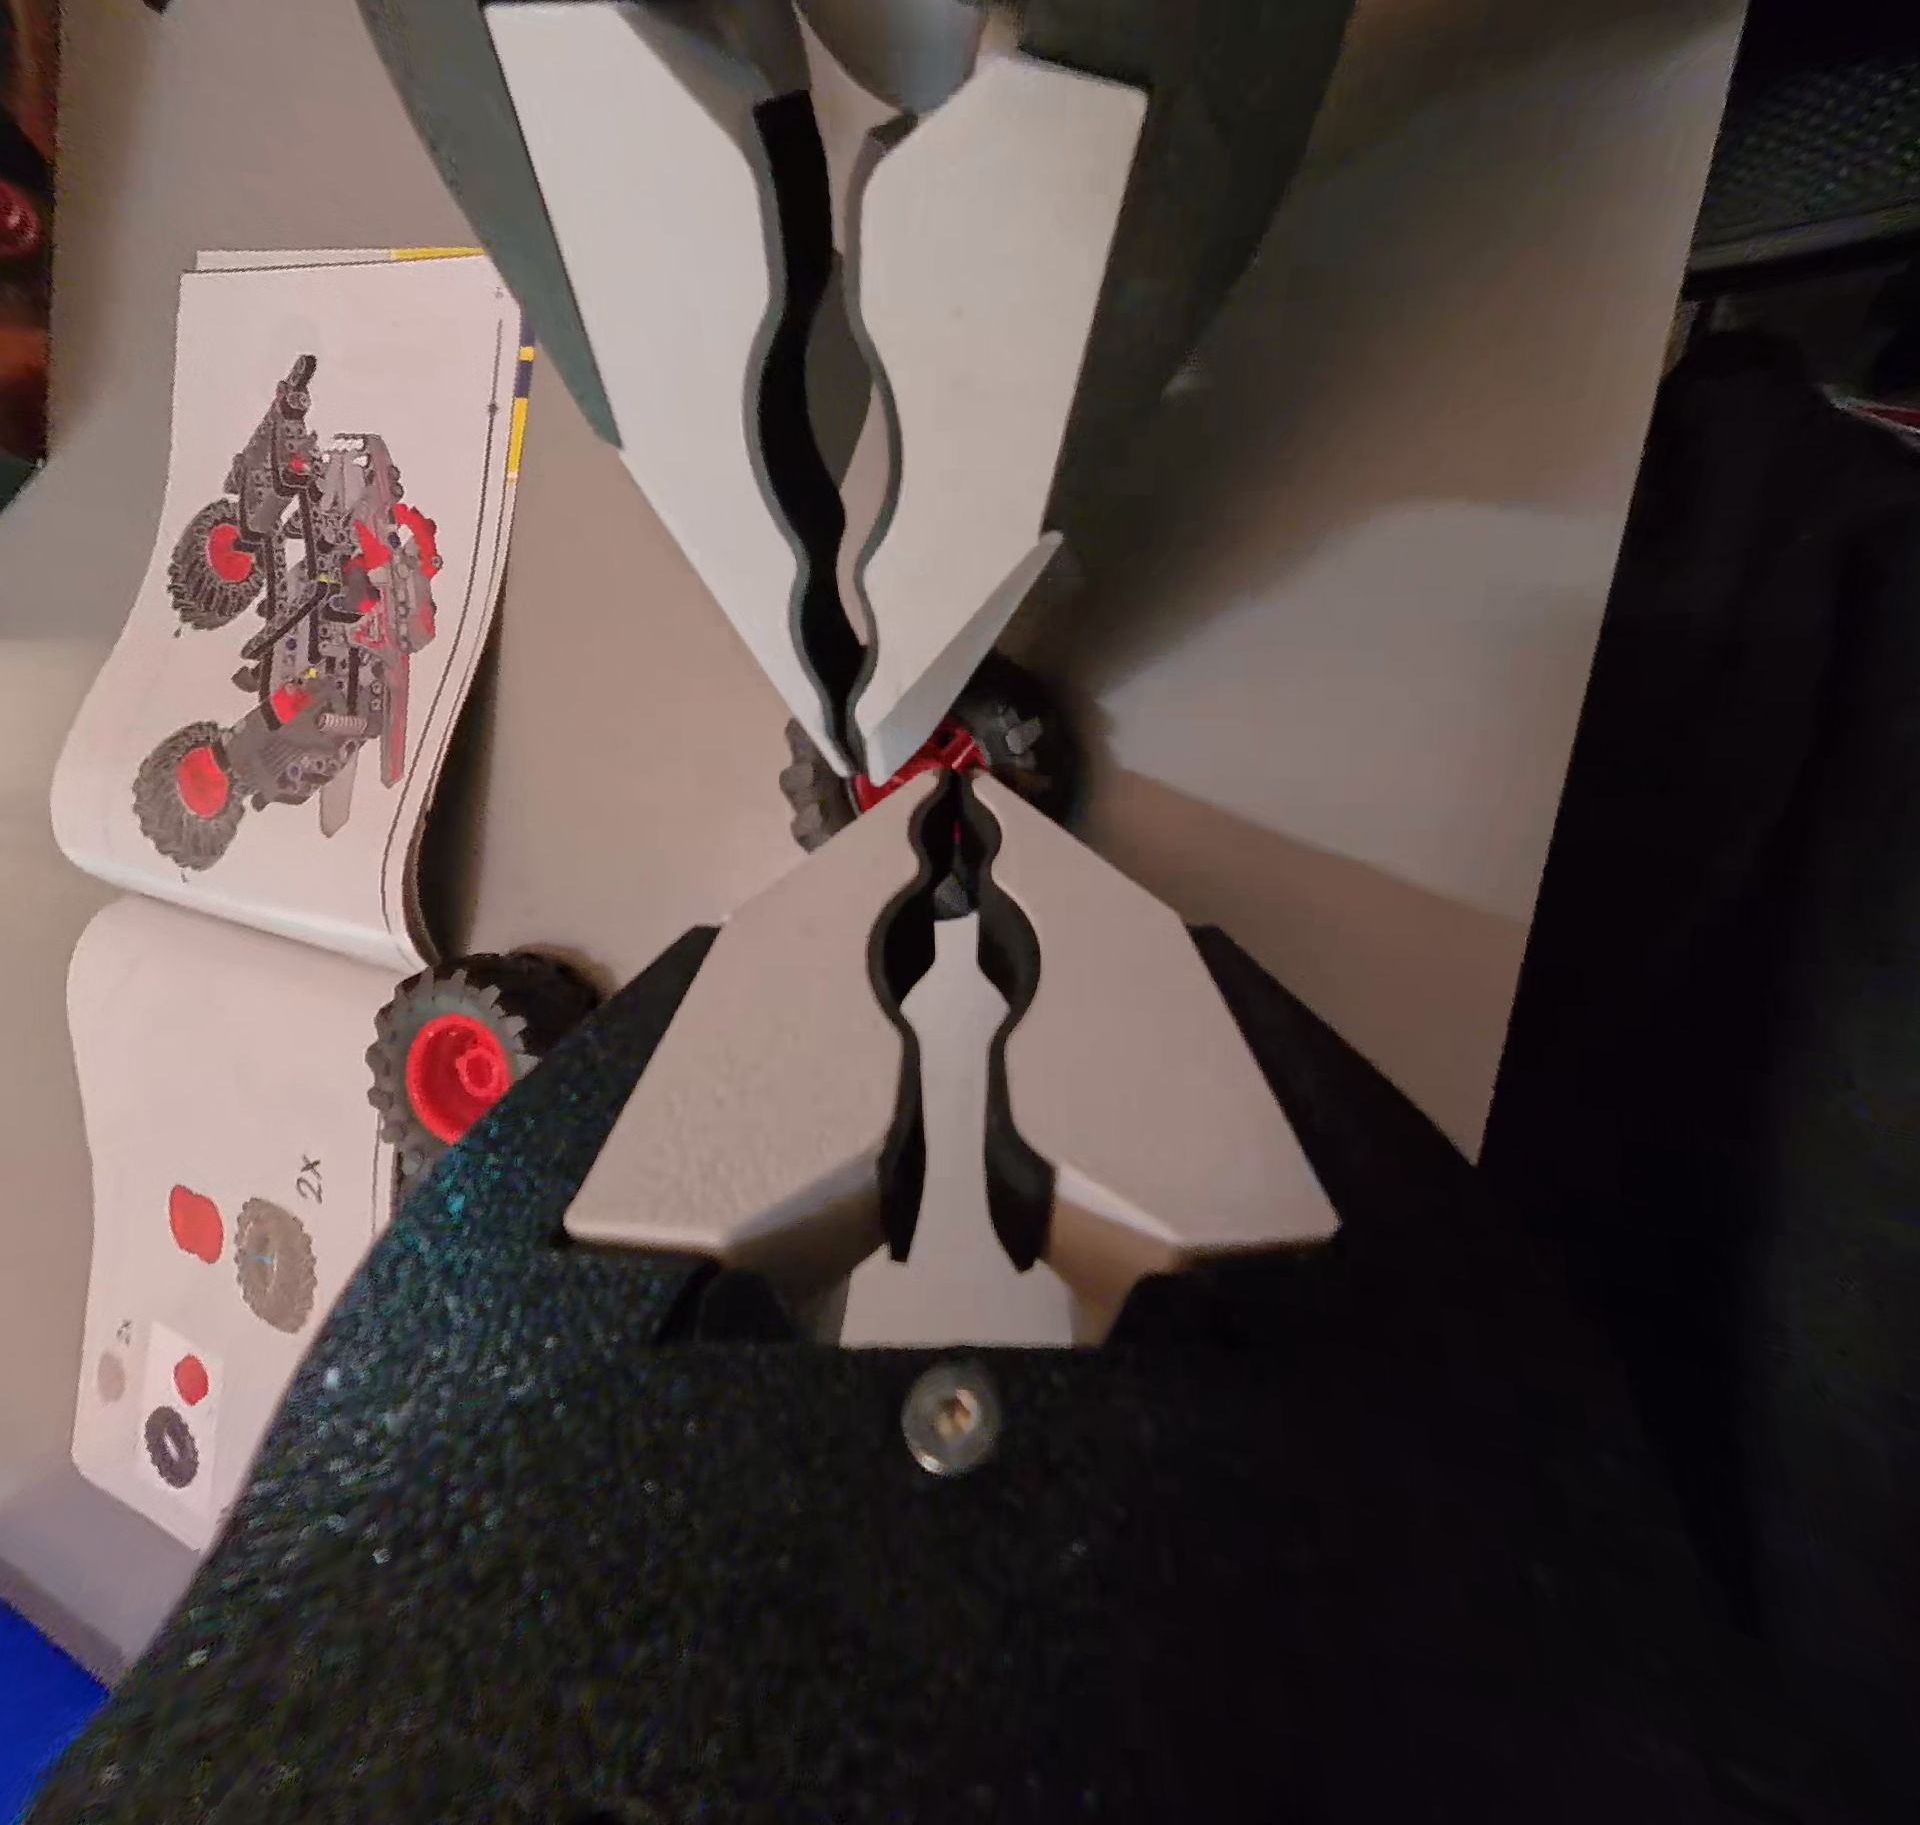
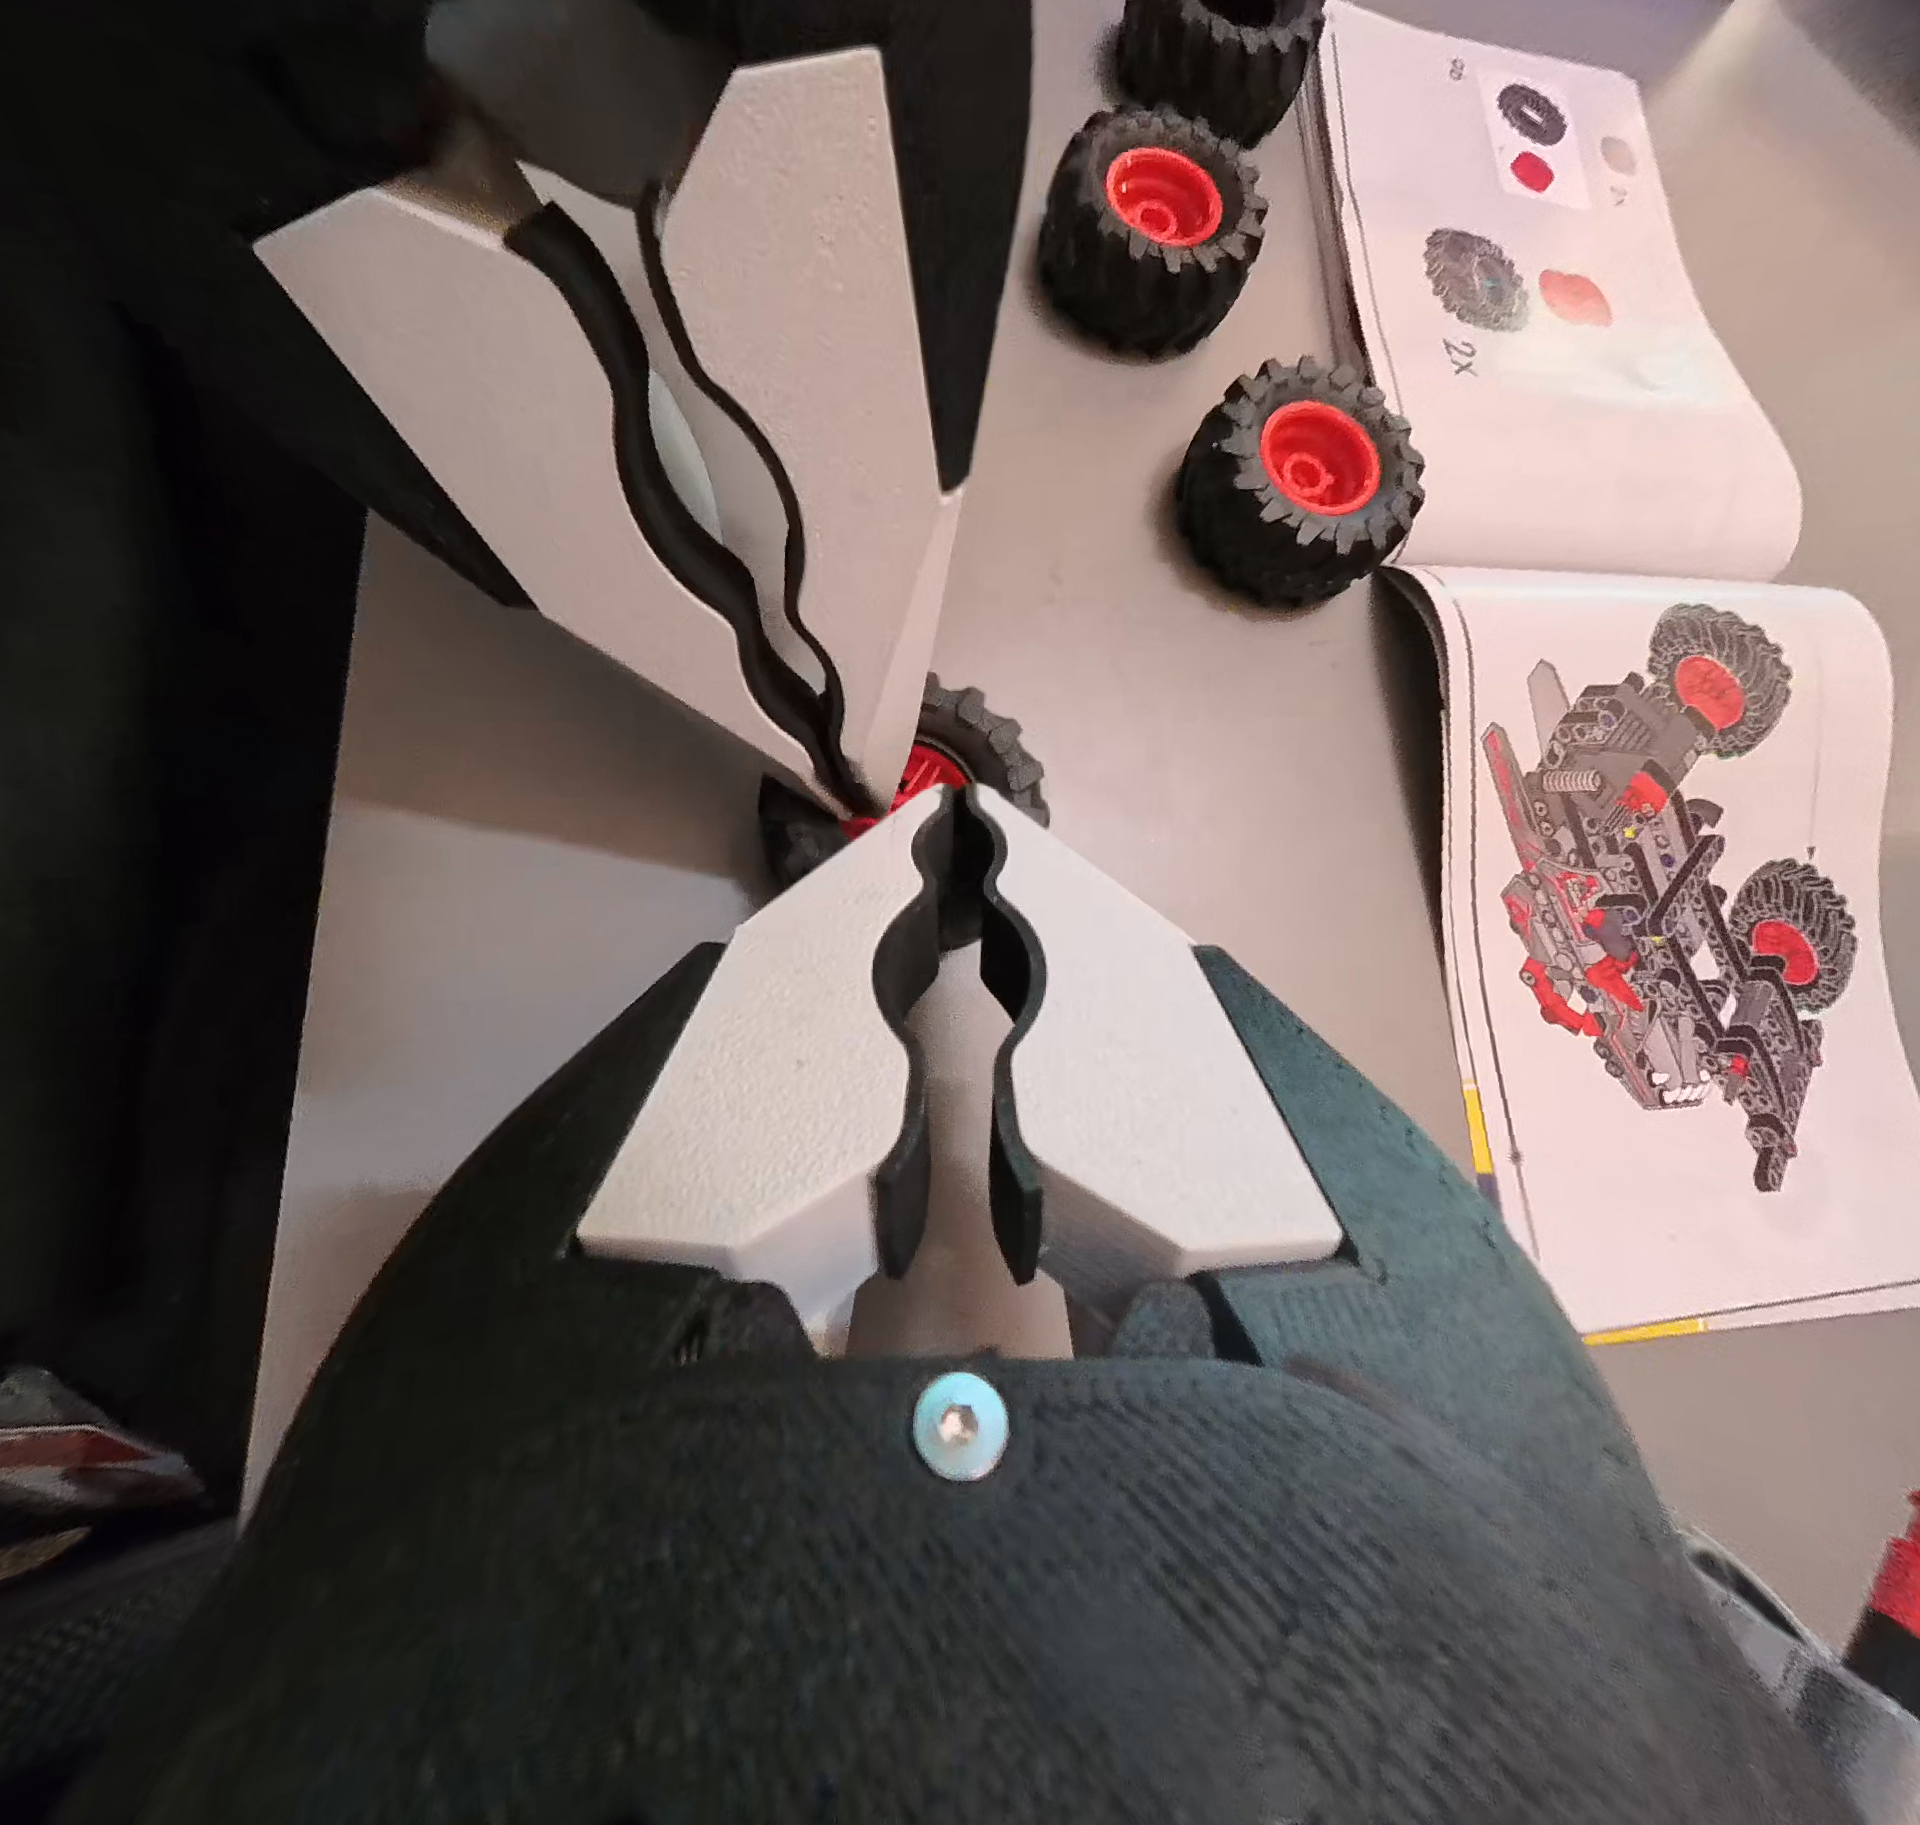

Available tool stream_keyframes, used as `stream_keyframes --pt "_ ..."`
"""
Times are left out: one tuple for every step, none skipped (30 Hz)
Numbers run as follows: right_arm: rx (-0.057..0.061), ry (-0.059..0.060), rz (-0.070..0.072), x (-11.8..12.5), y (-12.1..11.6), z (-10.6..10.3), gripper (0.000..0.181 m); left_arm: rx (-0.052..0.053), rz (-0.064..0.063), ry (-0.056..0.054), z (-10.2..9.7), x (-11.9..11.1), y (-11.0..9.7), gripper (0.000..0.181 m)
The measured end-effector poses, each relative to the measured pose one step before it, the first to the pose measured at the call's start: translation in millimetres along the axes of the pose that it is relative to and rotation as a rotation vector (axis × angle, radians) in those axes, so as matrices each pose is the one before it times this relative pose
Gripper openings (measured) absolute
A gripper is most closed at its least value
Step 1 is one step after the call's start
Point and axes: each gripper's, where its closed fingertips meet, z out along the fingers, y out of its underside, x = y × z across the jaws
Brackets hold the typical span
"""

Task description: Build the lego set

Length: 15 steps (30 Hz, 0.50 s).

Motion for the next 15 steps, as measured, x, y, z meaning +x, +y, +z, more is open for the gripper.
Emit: stream_keyframes --pt "-0.0148 0.0022 -0.0023 1.14 1.9 0.29 0.0 0.0145 -0.0019 -0.012 -0.66 -1.23 0.04 0.0" --pt "-0.0257 0.0065 -0.0092 1.3 3.64 0.89 0.0 0.0122 -0.0038 -0.0198 -0.81 -2.78 0.76 0.0" --pt "-0.0009 -0.0022 -0.0082 -1.05 -0.42 0.43 0.0 0.0057 -0.0077 -0.01 -1.19 -1.84 1.54 0.0" --pt "-0.0106 -0.0082 -0.0002 -1.97 0.7 0.77 0.0 0.0034 -0.0089 0.0008 -1.59 -0.52 1.03 0.0" --pt "-0.0125 -0.0137 0.0005 -2.94 0.76 1.46 0.0 0.0055 -0.0026 0.0053 -1.82 0.28 -0.01 0.0" --pt "0.0025 0.0037 -0.0013 -0.07 -0.79 0.84 0.0 0.0027 0.0062 0.0098 -1.64 1.19 -0.27 0.0" --pt "0.0034 0.003 0.0046 0.68 -0.17 0.37 0.0 -0.0034 0.0021 0.0079 -1.57 1.07 -0.24 0.0" --pt "-0.0018 0.0017 0.0138 0.83 0.35 -0.01 0.0 -0.0041 -0.0083 0.0021 -1.58 -0.06 -0.93 0.0" --pt "-0.0024 0.0023 0.0055 0.3 0.28 -0.17 0.0 -0.0019 -0.0058 0.0025 -1.7 -0.13 -1.79 0.0" --pt "0.0 0.0047 0.0041 0.3 -0.09 0.21 0.0 -0.0069 0.0072 0.0086 -2.08 0.65 -1.65 0.0" --pt "-0.0014 0.0074 0.0079 0.58 -0.16 0.25 0.0 -0.0185 0.015 0.0096 -2.35 0.32 -0.76 0.0" --pt "-0.0015 0.0037 0.0031 0.19 -0.11 0.17 0.0 -0.0188 0.0134 0.0067 -2.89 -0.54 -1.64 0.0" --pt "-0.0013 0.0019 0.0023 0.18 0.04 0.06 0.0 -0.0152 0.0054 0.0056 -3.75 -1.64 -3.39 0.0" --pt "-0.0052 0.0018 0.0093 0.15 0.09 0.06 0.0 -0.0195 -0.0038 0.0106 -4.4 -1.44 -3.77 0.0" --pt "-0.0074 0.0039 0.0043 0.03 0.14 -0.03 0.0 -0.0207 -0.0105 0.018 -5.1 -0.83 -3.98 0.0"
